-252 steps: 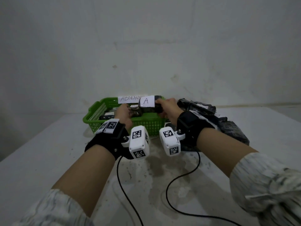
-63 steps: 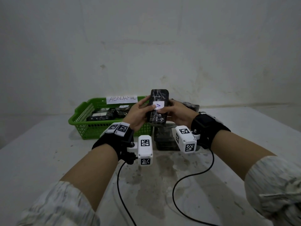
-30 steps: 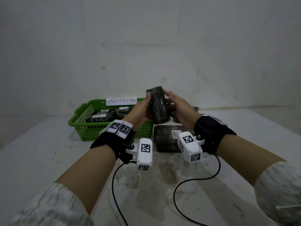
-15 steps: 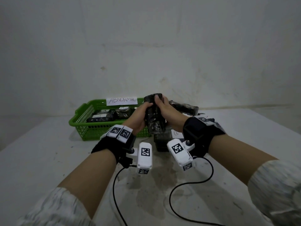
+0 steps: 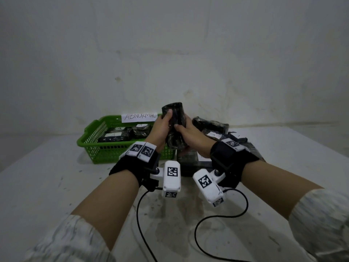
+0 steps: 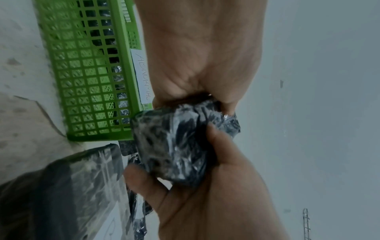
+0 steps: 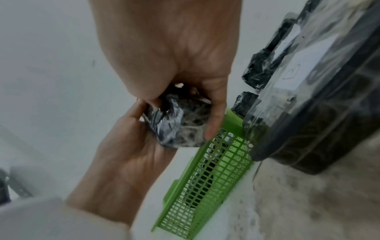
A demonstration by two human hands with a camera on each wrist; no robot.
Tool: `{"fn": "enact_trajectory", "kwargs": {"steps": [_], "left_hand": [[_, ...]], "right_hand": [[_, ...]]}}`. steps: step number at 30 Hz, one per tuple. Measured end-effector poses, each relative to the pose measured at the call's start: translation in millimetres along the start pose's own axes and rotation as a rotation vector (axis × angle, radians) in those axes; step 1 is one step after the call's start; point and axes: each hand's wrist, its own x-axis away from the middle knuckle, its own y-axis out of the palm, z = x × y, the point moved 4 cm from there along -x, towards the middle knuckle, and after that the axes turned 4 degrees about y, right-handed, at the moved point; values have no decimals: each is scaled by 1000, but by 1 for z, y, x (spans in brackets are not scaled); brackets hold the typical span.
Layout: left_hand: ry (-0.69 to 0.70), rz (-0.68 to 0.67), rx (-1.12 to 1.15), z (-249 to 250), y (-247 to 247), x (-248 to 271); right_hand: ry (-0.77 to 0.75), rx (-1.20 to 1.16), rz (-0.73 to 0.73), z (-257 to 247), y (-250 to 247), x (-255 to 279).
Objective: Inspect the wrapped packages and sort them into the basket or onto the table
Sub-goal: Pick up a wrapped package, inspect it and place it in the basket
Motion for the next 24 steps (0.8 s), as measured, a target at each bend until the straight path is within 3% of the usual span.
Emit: {"fn": "enact_trajectory", "kwargs": {"steps": [6, 12, 17, 24], "left_hand": [[31, -51, -80, 0, 1, 4], [38, 28, -15, 0, -12, 1], [10, -113, -63, -1, -6, 4], [-71, -56, 50, -3, -11, 1]], "right_hand": [[-38, 37, 129, 6, -1, -2], [33, -147, 21, 0, -5, 1], [19, -153, 100, 3, -15, 0], [55, -155, -68, 1, -19, 1]]}}
